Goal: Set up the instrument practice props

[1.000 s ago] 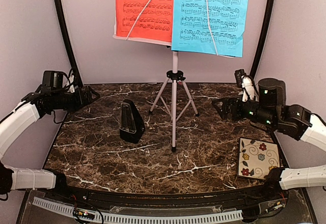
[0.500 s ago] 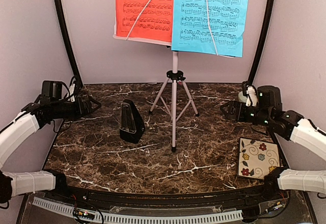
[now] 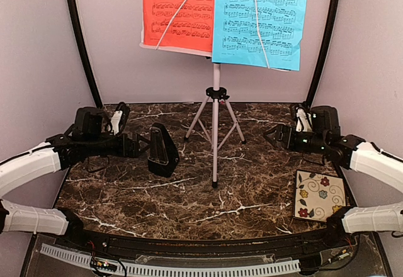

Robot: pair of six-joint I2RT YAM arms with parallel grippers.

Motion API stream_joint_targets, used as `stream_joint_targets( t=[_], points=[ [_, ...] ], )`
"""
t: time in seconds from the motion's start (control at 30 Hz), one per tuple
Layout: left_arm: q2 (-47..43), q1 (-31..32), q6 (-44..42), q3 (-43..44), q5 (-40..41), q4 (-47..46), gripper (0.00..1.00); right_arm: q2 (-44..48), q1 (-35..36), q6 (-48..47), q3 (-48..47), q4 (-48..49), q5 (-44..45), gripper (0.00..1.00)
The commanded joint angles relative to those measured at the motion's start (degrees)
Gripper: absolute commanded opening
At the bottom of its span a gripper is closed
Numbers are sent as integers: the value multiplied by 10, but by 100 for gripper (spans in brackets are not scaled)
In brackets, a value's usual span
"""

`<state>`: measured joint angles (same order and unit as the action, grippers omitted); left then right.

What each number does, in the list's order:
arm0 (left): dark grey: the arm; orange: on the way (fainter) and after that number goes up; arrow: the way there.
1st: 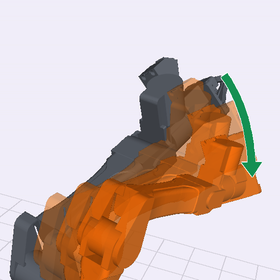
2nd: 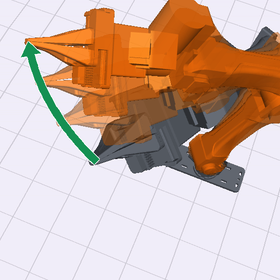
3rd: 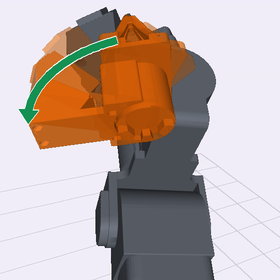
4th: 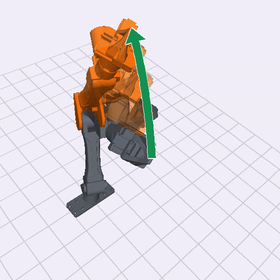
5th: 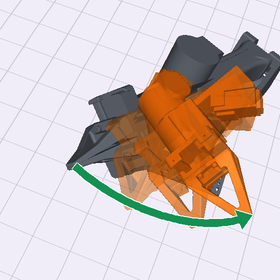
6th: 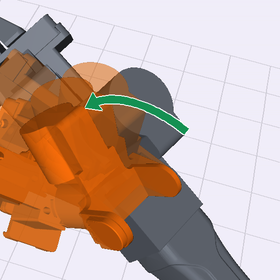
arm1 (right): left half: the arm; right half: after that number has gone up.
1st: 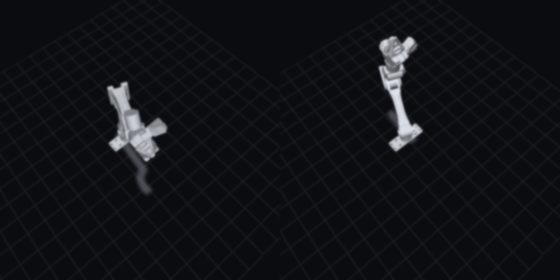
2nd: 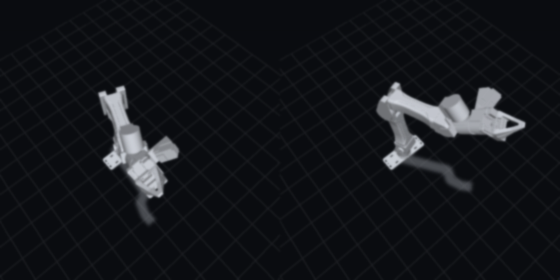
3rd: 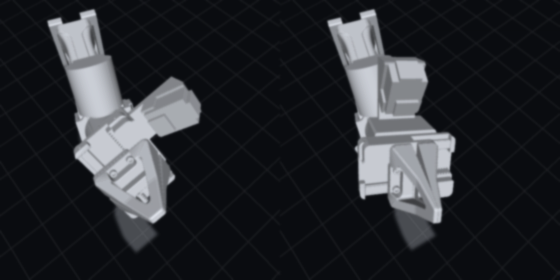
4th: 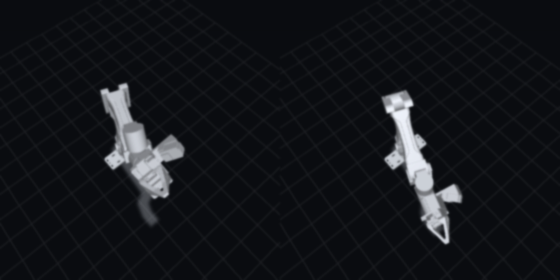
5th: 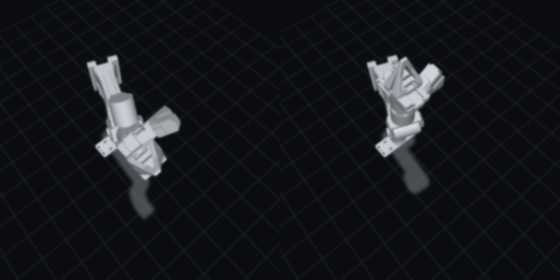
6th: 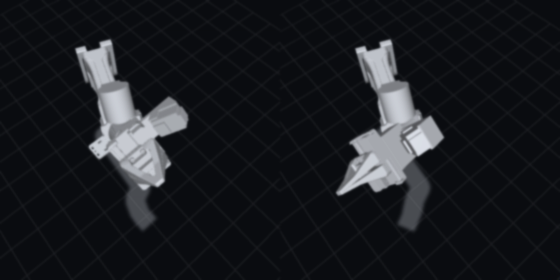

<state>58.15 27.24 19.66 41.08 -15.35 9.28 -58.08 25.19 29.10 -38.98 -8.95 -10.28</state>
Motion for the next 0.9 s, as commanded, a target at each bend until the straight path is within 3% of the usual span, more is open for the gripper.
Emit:
stream_joint_targets(
  t=[0.0,0.23,0.63,0.87],
  points=[
    [34,20,-30,8,82,-49,99,-13,23,13,0,55,-10,100],
    [86,44,-88,27,82,-102,99,-43,46,11,-13,75,-1,100],
    [188,67,-86,58,112,-165,98,-70,90,18,-14,106,18,100],
    [214,71,-69,57,139,-176,83,-92,124,25,-7,132,31,100]
  ],
)
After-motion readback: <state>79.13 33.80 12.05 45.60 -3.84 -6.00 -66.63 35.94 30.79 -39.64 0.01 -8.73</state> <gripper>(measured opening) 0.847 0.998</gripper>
